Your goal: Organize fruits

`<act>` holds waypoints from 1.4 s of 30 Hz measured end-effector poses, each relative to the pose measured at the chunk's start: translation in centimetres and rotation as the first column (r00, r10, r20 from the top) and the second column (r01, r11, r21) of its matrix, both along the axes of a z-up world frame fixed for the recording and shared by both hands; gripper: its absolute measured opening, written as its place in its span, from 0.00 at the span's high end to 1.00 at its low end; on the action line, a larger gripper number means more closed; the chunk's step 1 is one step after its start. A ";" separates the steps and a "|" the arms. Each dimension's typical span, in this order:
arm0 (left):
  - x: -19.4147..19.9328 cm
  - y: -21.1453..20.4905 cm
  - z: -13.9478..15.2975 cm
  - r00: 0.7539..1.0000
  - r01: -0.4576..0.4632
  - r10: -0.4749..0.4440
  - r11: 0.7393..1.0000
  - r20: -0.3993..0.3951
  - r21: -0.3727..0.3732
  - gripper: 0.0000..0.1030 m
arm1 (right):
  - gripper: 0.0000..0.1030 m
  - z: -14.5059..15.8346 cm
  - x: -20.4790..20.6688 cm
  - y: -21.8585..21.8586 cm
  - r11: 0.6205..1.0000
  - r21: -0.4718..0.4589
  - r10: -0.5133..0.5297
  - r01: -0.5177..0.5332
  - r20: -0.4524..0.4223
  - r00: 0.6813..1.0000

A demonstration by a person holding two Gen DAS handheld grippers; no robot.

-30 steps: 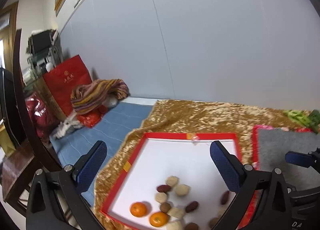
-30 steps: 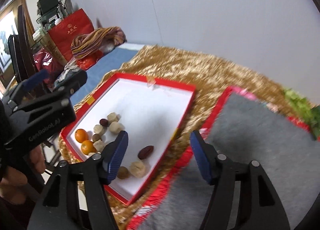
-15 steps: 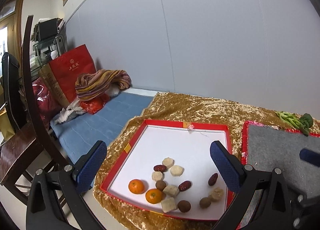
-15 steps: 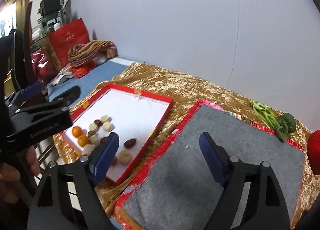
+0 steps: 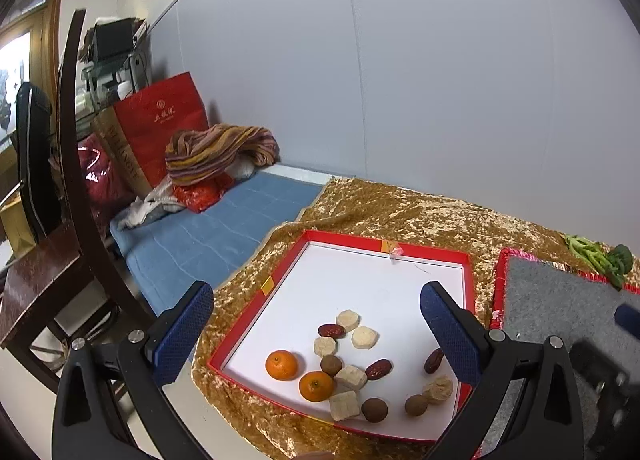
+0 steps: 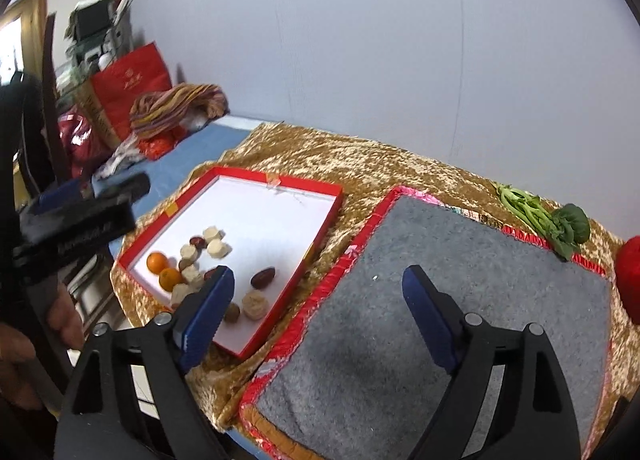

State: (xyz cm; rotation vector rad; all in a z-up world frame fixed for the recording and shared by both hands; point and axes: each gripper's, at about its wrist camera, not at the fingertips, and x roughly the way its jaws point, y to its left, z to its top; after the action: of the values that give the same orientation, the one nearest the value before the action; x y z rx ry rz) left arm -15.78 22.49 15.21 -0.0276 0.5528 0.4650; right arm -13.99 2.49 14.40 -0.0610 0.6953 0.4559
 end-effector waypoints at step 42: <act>-0.1 -0.1 0.1 0.999 0.033 -0.033 0.999 -0.004 0.016 0.00 | 0.13 -0.1 0.9 0.7 1.000 0.011 -0.006 0.006 -0.015 1.000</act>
State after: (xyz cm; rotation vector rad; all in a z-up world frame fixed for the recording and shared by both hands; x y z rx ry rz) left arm -15.86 22.35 15.35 -0.0021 0.5528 0.4378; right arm -13.11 3.21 14.26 -0.0450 0.7070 0.4553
